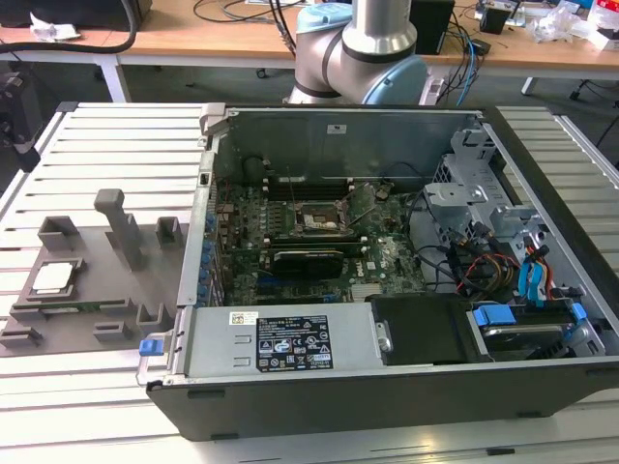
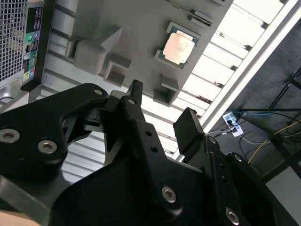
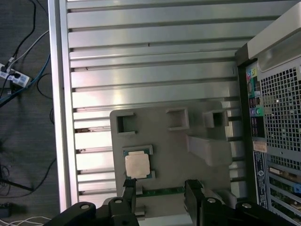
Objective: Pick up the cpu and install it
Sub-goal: 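Pick up the cpu and move it towards the insertion slot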
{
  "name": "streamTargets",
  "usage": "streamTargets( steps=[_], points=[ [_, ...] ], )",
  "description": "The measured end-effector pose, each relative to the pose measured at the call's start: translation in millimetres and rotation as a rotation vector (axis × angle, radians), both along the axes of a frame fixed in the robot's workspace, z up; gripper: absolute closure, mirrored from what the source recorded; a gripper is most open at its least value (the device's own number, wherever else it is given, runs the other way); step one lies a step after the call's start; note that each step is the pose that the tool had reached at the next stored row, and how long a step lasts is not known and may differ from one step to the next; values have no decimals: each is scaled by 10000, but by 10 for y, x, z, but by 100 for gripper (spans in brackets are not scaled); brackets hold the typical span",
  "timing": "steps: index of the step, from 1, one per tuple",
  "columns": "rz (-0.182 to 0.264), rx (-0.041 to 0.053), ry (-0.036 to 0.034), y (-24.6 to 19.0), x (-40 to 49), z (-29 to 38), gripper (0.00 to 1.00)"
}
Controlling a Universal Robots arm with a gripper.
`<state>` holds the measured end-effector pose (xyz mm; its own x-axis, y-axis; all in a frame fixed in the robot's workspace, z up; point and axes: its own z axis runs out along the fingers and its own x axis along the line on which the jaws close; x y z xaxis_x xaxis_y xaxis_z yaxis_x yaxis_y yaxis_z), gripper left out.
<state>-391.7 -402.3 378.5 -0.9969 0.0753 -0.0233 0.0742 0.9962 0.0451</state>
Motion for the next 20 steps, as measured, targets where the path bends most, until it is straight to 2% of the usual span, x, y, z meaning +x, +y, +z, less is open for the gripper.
streamTargets(
  steps=[20],
  points=[
    [0, 0, 0, 0, 0, -68, 45]
  ],
)
